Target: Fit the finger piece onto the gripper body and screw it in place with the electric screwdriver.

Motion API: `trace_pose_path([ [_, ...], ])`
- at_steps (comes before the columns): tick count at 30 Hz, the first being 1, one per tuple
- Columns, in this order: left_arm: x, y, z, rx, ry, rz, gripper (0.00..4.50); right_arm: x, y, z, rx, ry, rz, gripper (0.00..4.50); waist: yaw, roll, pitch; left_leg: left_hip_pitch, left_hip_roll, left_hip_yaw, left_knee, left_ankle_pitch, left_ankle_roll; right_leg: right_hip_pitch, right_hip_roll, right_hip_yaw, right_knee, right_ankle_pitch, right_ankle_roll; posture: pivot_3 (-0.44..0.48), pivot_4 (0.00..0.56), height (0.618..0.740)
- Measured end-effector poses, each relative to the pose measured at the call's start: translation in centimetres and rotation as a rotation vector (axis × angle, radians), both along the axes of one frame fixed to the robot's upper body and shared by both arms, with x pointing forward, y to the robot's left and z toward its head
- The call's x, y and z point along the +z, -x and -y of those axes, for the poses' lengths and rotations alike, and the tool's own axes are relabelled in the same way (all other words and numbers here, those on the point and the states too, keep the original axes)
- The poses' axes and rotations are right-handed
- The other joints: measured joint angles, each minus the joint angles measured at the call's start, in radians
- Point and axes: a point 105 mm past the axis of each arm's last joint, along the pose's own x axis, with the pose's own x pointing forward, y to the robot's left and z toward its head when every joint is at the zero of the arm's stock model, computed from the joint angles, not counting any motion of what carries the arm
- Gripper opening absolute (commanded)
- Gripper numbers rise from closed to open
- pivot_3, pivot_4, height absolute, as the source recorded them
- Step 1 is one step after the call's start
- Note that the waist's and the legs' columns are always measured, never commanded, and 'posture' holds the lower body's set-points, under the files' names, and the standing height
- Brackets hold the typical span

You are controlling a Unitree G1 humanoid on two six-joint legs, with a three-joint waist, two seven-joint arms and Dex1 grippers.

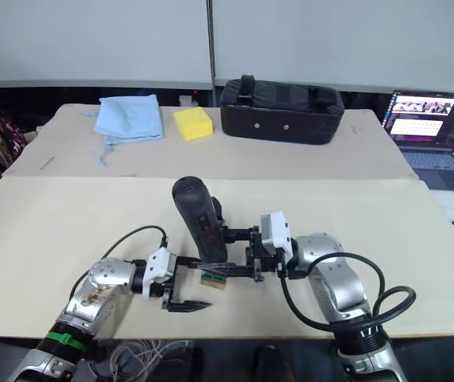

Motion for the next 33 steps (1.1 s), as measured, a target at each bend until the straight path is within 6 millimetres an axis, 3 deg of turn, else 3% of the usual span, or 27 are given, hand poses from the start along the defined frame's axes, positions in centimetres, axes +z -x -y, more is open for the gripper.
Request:
trace_pose_path([
  [29,0.1,-0.1,0.1,0.011,0.011,0.001,4.50,0.6,-0.1,-0.4,0.028,-0.003,0.004,1.93,0.001,0.000,0.000,0.001,0.000,0.000,0.000,0.000,0.000,0.000,0.000,0.000,0.000,0.000,0.000,0.000,0.150,0.740],
  [33,0.2,0.0,-0.9,0.026,0.008,-0.005,4.50,0.9,-0.1,-0.1,0.034,0.009,-0.010,1.93,-0.001,0.000,0.000,0.000,0.001,0.000,0.000,0.000,0.000,-0.001,0.000,0.000,0.000,0.000,-0.001,0.000,0.150,0.740],
])
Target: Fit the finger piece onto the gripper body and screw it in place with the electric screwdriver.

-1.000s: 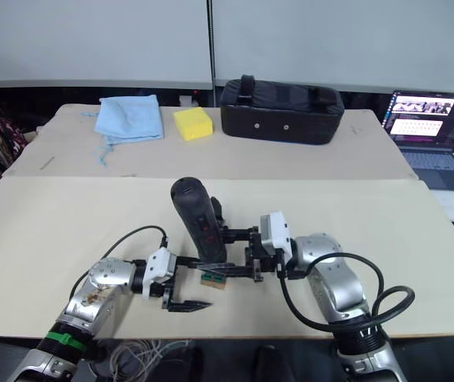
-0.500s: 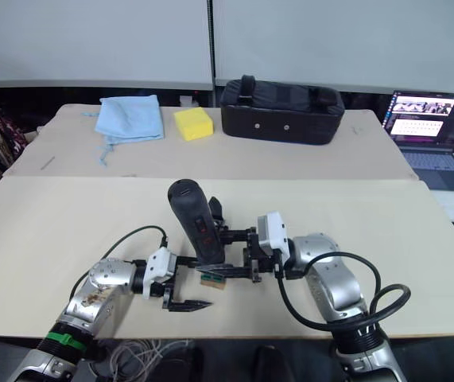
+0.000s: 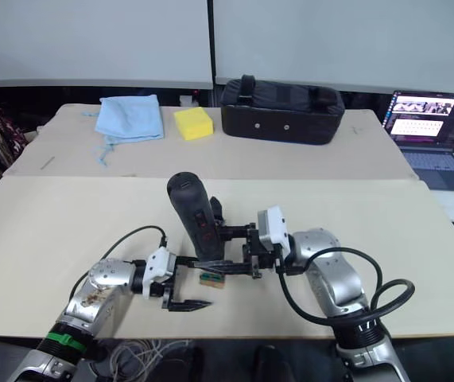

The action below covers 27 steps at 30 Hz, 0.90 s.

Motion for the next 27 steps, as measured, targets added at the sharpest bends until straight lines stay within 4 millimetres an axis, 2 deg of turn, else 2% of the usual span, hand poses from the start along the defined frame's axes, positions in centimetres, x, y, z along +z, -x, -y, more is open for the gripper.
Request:
trace_pose_path([
  [5,1.2,0.6,-2.7,0.035,0.014,0.007,4.50,1.8,0.1,0.7,0.004,-0.018,0.026,1.93,-0.004,0.000,0.000,0.000,0.001,0.000,-0.002,0.000,0.000,-0.001,0.000,-0.001,0.000,0.000,-0.001,0.000,0.150,0.740],
  [11,4.1,1.1,-4.2,0.073,0.073,0.029,4.50,4.2,-0.3,2.0,-0.028,-0.050,0.041,1.93,0.001,0.000,0.000,0.000,0.001,0.000,-0.002,0.000,0.000,-0.001,-0.001,-0.001,-0.001,-0.001,-0.001,0.000,0.150,0.740],
  [17,7.7,-0.3,-5.8,0.202,0.200,0.018,4.50,8.2,-2.1,3.2,-0.090,-0.129,0.049,1.93,0.001,0.000,0.000,0.000,0.001,0.000,-0.003,0.000,0.000,-0.002,-0.001,-0.001,-0.001,-0.001,-0.001,0.000,0.150,0.740],
  [19,8.6,-0.9,-6.1,0.222,0.218,0.044,4.50,9.0,-2.7,3.5,-0.105,-0.146,0.042,1.93,0.001,0.000,0.000,0.000,0.001,0.001,-0.003,0.000,0.000,-0.001,0.000,-0.001,-0.001,-0.001,-0.001,0.000,0.150,0.740],
  [27,9.8,-2.2,-6.6,0.245,0.234,0.058,4.50,10.3,-5.3,2.6,-0.126,-0.212,-0.025,1.93,-0.003,0.000,0.000,-0.001,0.000,0.000,-0.004,0.000,0.000,-0.002,0.000,-0.001,-0.001,0.000,-0.001,0.000,0.150,0.740],
])
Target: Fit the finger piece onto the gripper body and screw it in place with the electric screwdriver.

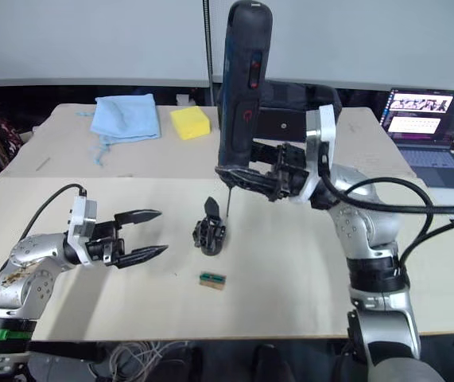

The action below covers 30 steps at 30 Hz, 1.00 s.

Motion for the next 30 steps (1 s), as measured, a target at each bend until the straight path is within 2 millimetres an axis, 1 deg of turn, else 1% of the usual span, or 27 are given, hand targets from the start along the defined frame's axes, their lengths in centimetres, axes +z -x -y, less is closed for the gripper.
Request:
trace_pose_path([
  [5,-0.1,-0.3,0.2,0.001,-0.001,-0.017,4.50,-0.5,-0.5,-1.6,0.030,-0.024,-0.064,1.93,-0.001,0.000,0.000,-0.001,0.000,0.000,0.000,0.000,0.000,-0.001,0.000,0.000,0.000,0.002,0.002,0.000,0.150,0.740],
  [10,-0.4,-0.4,0.4,0.000,-0.009,-0.025,4.50,-0.6,-0.6,-2.3,0.032,-0.035,-0.075,1.93,-0.001,0.000,0.000,-0.001,0.000,0.000,0.000,0.000,0.000,-0.001,0.000,0.000,0.000,0.002,0.001,0.000,0.150,0.740],
  [14,-1.0,-0.4,1.0,-0.008,-0.013,-0.037,4.50,-0.9,-0.6,-4.0,0.044,-0.011,-0.073,1.93,-0.005,0.000,0.000,-0.001,0.000,-0.001,-0.001,0.000,0.000,-0.001,0.000,0.000,0.000,0.002,0.001,0.000,0.150,0.740],
  [16,-1.4,-0.3,1.2,-0.014,-0.013,-0.047,4.50,-1.3,-0.8,-4.5,0.042,0.004,-0.084,1.93,-0.007,0.000,0.000,-0.001,0.000,-0.001,-0.001,0.000,0.000,-0.001,0.000,0.000,0.001,0.002,0.001,0.000,0.150,0.740],
  [22,-1.9,-0.4,1.2,-0.007,-0.019,-0.060,4.50,-2.1,-1.0,-5.4,0.042,0.030,-0.099,1.93,-0.012,0.000,0.000,-0.001,0.000,-0.001,-0.001,0.000,0.000,-0.001,0.000,0.000,0.000,0.003,0.002,0.000,0.150,0.740],
  [28,-2.0,-0.4,1.4,-0.009,-0.039,-0.034,4.50,-2.8,-1.2,-5.6,0.026,0.064,-0.101,1.93,-0.013,0.000,0.000,-0.001,0.000,-0.001,-0.001,0.000,0.000,-0.001,0.000,0.000,0.000,0.003,0.002,0.000,0.150,0.740],
  [30,-2.1,-0.4,1.4,-0.011,-0.043,-0.034,4.50,-3.0,-1.2,-5.5,0.026,0.066,-0.106,1.93,-0.015,0.000,0.000,-0.001,0.000,-0.001,-0.001,0.000,0.000,-0.001,0.000,0.000,0.000,0.004,-0.001,0.000,0.150,0.740],
])
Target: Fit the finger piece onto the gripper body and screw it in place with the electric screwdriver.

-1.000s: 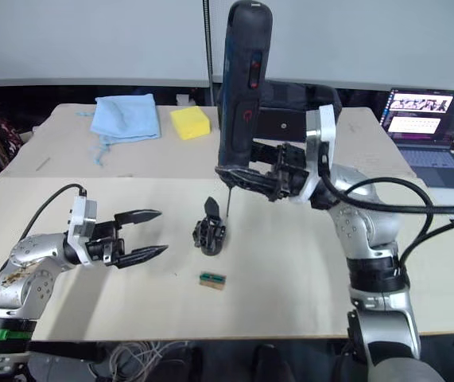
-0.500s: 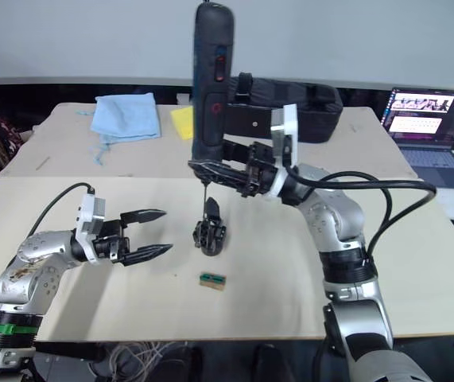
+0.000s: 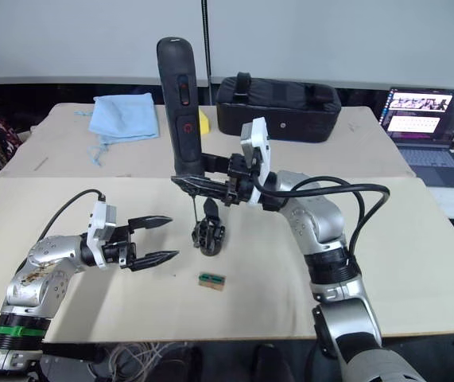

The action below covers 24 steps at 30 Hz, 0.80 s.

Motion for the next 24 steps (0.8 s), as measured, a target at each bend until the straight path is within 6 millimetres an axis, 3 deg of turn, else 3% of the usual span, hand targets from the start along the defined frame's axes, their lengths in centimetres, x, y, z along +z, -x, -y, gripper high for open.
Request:
trace_pose_path([
  [24,-0.9,0.2,0.4,-0.008,-0.019,-0.021,4.50,-1.1,0.2,-0.3,0.011,0.019,-0.022,1.93,-0.005,0.000,0.000,0.000,0.000,0.000,0.000,0.000,0.000,0.000,0.000,0.000,0.000,0.000,-0.001,0.000,0.150,0.740],
])
